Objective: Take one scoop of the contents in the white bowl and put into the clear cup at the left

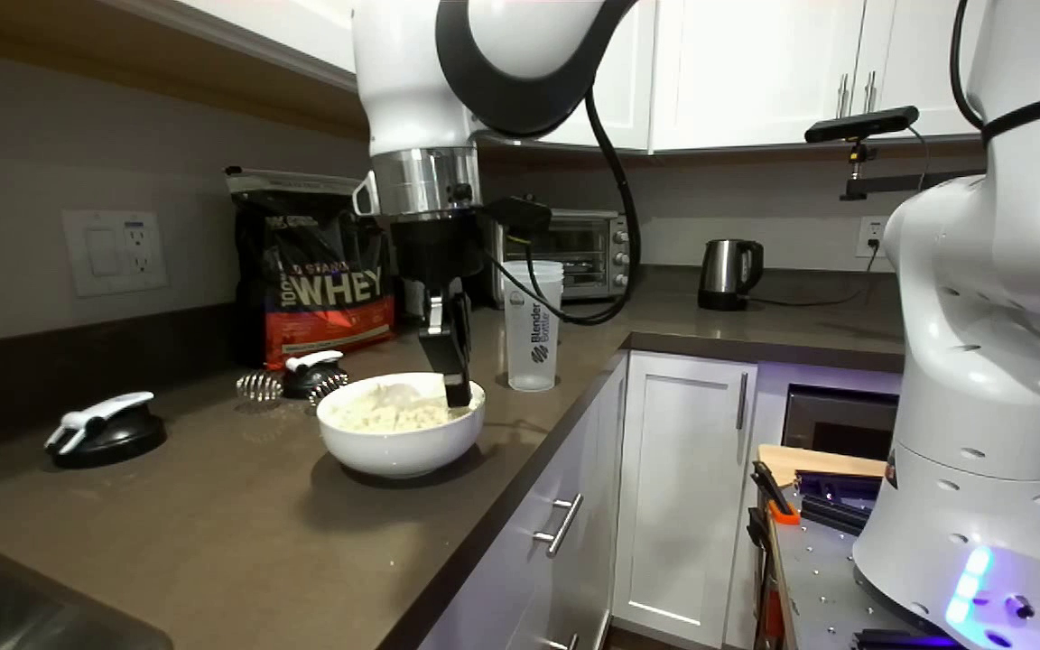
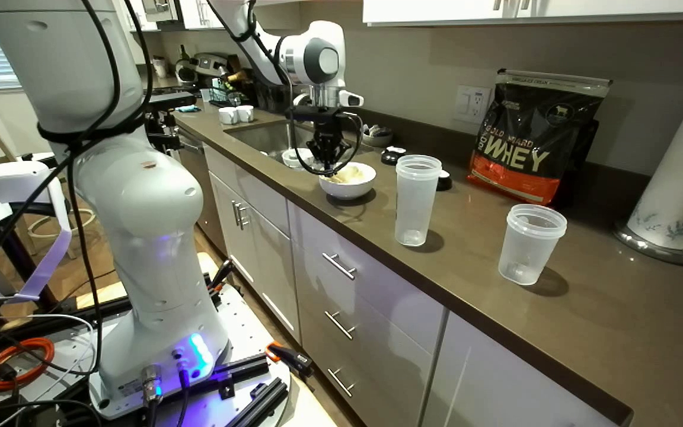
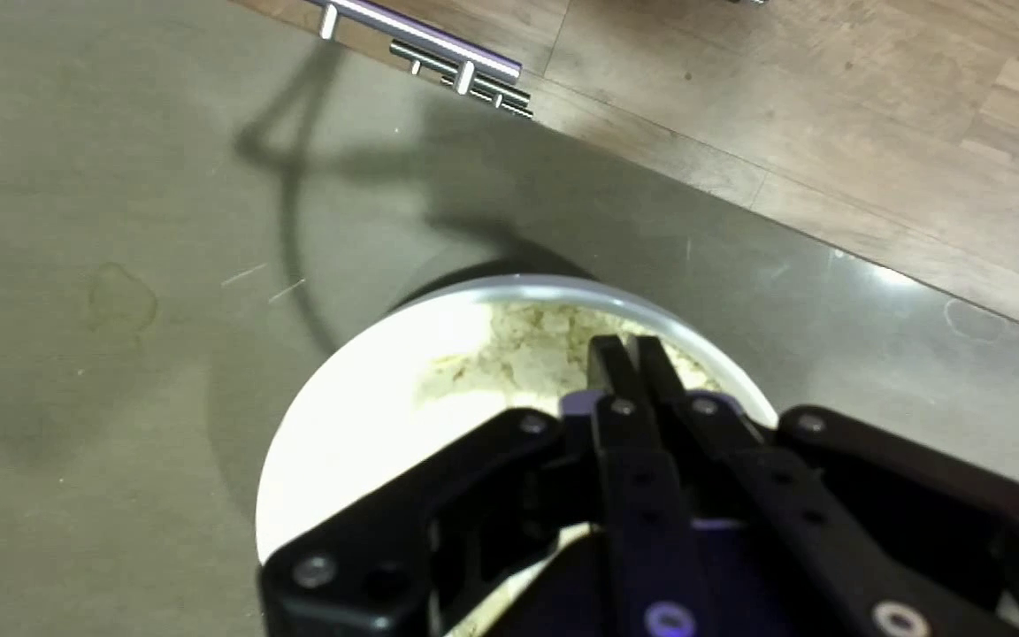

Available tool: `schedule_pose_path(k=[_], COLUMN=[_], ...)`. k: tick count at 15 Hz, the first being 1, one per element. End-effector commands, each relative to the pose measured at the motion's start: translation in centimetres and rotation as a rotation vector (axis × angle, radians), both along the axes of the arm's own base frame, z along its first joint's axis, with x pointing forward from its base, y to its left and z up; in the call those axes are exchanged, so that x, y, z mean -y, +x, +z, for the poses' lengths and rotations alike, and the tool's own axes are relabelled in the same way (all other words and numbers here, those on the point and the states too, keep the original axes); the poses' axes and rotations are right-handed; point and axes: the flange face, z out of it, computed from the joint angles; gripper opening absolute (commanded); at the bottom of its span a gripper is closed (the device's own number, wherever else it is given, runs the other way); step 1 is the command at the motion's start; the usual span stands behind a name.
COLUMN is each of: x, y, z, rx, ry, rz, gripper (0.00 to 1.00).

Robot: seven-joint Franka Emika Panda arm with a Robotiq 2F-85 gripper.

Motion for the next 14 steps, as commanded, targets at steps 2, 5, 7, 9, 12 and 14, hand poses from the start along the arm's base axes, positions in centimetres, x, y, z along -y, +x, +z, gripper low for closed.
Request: schedule_pose_path(k=[2,5,7,9,12,14], x=[0.1,0.7,1.0,1.3,1.8,2.0], y=[0.0,0.0,0.1,0.1,0.1,0.2], z=[0.0,0.0,0.0,0.0,0.0,-0.1], rx=[-0.003,0.0,0.001,0.001,0.001,0.001], ry=[0.025,0.018,0.014,0.011,0.005,0.002], rz=[0.013,0.002,-0.005,-0.011,-0.019,-0.026], gripper=[0.01,0.01,0.01,0.01,0.01,0.01])
